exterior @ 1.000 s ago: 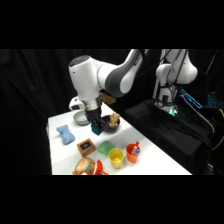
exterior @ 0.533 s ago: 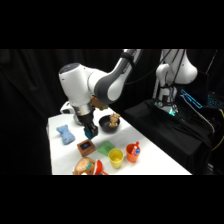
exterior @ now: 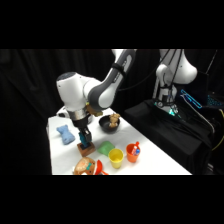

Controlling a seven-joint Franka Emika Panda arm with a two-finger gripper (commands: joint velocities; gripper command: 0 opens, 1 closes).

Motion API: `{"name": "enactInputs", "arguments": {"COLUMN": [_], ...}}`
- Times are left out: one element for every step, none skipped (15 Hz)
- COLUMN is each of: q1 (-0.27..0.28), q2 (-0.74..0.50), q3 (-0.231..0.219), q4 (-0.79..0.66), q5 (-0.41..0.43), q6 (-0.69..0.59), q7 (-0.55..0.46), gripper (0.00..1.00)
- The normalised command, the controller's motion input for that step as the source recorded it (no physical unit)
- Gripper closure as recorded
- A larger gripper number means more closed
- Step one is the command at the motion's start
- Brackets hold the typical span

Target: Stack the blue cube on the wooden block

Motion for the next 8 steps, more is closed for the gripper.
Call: {"name": "enactInputs", "arguments": {"q1": [-0.005, 0.001, 0.007, 0.009, 0.012, 0.012, 0.012, 0.006], "q2": [0.16, 0.16, 0.16, 0.15, 0.14, 0.14, 0.13, 0.11], "q3": [-0.003, -0.003, -0.007, -0.009, -0.012, -0.014, -0.018, -0.023], "q4": [0.18, 0.18, 0.18, 0.18, 0.17, 0.17, 0.16, 0.15], "q5": [0.125, 0.119, 0.113, 0.109, 0.104, 0.103, 0.099, 0.101], "q6": [0.12, 0.12, 0.10, 0.09, 0.09, 0.08, 0.10, 0.12], "q7": [0.02, 0.02, 0.02, 0.02, 0.02, 0.02, 0.02, 0.02], "gripper": [0.77, 0.77, 0.77, 0.77, 0.77, 0.77, 0.77, 0.77]}}
